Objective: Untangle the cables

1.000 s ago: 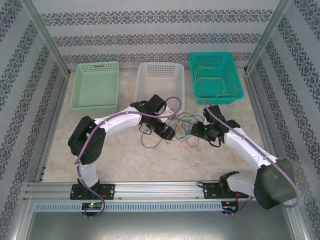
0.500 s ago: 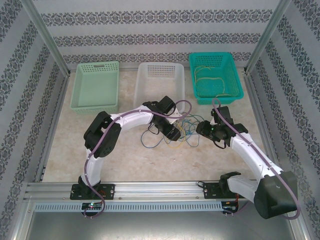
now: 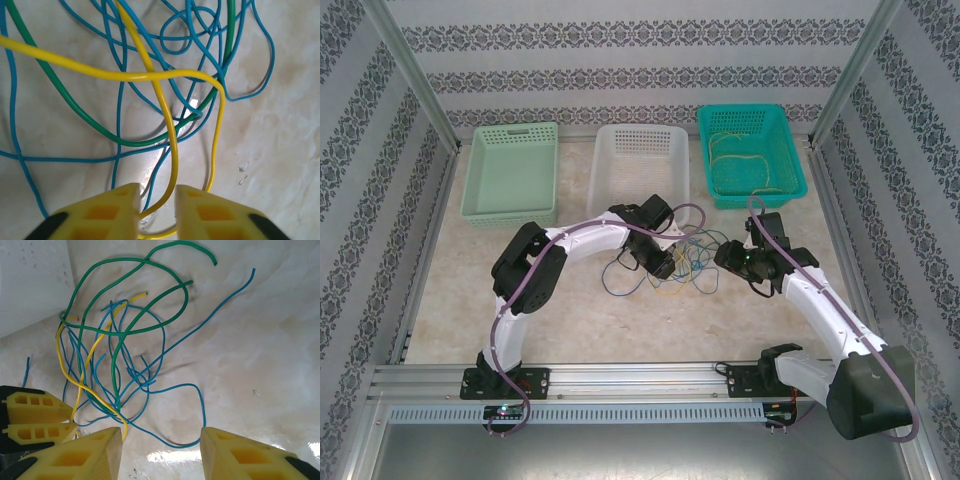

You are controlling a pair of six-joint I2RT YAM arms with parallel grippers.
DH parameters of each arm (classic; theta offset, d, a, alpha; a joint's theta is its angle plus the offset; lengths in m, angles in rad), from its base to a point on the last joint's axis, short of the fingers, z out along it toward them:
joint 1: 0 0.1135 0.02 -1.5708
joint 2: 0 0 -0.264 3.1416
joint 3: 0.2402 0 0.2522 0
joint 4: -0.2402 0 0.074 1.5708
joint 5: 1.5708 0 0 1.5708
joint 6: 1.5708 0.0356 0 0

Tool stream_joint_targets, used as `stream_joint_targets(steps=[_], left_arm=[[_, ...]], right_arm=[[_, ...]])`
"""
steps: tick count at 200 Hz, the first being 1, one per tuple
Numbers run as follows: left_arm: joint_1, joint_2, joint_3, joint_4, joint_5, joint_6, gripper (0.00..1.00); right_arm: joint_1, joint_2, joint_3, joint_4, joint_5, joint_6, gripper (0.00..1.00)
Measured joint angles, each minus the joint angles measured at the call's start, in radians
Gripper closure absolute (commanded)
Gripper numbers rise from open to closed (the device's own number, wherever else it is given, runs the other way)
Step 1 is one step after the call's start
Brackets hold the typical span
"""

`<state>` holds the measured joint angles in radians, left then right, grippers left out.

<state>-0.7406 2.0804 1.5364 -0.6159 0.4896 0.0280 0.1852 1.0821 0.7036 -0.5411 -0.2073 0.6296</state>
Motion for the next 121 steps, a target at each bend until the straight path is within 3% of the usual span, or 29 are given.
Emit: stream_joint_targets(steps=[39,121], left_arm=[[0.000,-0.002,0.009,-0.006,-0.001,0.002,1.00],[-0.047,-0.162,0.085,-0.082,-0.072,0.026,1.00]], right_arm=[[-0.012,-0.022,0.000,-0.002,0.000,-0.005,0.54],[0.003,-0.093,0.000,0.023,-0.026,-0.026,0.54]])
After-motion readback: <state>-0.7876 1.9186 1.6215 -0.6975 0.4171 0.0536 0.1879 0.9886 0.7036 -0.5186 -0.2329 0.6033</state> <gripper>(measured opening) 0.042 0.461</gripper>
